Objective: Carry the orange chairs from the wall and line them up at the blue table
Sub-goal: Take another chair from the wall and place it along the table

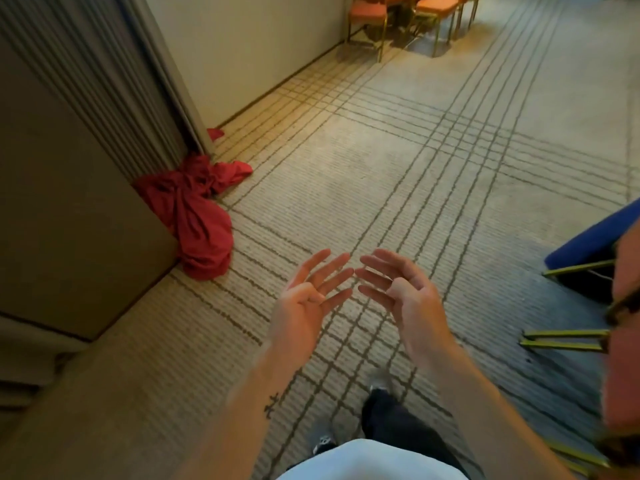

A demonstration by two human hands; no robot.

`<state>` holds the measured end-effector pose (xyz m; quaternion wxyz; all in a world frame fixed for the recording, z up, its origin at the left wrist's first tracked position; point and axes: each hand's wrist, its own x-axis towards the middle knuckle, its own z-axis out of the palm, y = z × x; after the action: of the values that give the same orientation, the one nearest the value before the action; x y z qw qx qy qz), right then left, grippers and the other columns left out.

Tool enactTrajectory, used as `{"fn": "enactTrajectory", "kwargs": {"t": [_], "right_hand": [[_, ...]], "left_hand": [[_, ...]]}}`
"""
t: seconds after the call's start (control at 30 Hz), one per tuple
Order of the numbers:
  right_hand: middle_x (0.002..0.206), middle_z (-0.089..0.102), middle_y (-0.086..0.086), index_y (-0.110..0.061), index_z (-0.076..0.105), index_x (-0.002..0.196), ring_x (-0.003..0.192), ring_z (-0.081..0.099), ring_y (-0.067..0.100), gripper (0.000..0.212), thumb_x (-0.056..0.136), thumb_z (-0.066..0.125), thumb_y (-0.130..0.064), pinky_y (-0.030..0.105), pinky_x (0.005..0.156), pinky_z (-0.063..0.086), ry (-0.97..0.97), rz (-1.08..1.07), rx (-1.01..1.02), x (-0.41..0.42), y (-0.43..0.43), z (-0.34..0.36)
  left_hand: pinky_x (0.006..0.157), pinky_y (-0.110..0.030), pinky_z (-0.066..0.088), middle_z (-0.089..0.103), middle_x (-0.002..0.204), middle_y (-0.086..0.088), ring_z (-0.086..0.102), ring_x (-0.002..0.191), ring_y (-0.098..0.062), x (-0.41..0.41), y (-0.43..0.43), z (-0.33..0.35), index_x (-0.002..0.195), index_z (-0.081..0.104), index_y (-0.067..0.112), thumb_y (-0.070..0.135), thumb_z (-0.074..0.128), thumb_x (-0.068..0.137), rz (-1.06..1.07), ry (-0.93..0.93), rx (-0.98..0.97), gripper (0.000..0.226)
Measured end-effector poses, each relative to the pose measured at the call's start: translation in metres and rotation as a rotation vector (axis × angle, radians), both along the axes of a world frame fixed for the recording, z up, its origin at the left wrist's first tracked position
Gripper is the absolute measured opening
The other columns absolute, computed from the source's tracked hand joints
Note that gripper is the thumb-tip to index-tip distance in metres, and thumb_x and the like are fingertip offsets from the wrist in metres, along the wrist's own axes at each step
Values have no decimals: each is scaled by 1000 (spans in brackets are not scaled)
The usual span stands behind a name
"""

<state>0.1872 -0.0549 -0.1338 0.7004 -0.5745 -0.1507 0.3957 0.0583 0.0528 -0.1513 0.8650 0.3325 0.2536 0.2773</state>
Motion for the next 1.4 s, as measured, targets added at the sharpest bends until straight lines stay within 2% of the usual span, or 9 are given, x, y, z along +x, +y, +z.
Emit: {"fn": "enactTrajectory", "kwargs": {"t": [0.1,0.3,0.67,0.87,1.0,1.13,1.23,1.4], "right_hand": [[124,71,7,-10,62,128,117,67,26,46,99,32,10,51,104,50,-7,-9,-8,35,36,-6],[123,72,7,-9,61,129,115,68,24,42,101,34,9,43,101,52,34,-47,33,128,119,-18],[125,70,10,-9,60,130,118,67,28,40,102,34,4,48,104,49,82,-8,122,311,283,3],[126,70,10,-9,60,130,118,67,29,39,103,35,3,51,106,48,92,-6,63,373,361,-8],[125,71,9,-10,60,128,117,67,28,38,103,36,2,51,106,48,56,-22,24,418,428,-15],[125,71,8,-11,60,129,117,68,26,38,103,36,1,51,106,48,1,-38,-15,469,513,-14],[125,71,8,-10,60,129,117,68,25,37,103,36,1,51,106,48,-19,-50,-14,501,574,-2],[126,70,9,-10,59,130,117,68,27,37,104,35,1,50,105,49,6,-89,30,548,657,14]], "left_hand": [[109,-52,44,65,137,-15,61,129,-34,38,38,-6,141,50,6,-13,26,87,-7,38,-14,62],[109,-52,45,65,138,-14,60,130,-34,133,121,-15,141,50,6,-9,30,91,-22,85,7,57],[109,-52,44,62,141,-14,59,131,-34,307,280,21,144,48,7,4,43,88,-13,60,48,57],[112,-55,41,62,141,-15,59,131,-36,367,364,5,144,49,6,3,34,97,9,78,0,50],[112,-55,40,61,142,-16,59,131,-36,418,437,-8,144,49,5,8,44,90,-10,43,0,55],[113,-56,40,62,141,-15,59,131,-35,476,523,-19,144,49,6,6,39,92,-29,12,-13,54],[114,-57,40,64,139,-15,60,130,-35,514,584,-11,142,51,6,2,35,94,-74,-2,-17,51],[114,-56,39,62,141,-15,59,131,-35,564,679,11,143,50,5,5,44,86,-132,-23,27,57]]}}
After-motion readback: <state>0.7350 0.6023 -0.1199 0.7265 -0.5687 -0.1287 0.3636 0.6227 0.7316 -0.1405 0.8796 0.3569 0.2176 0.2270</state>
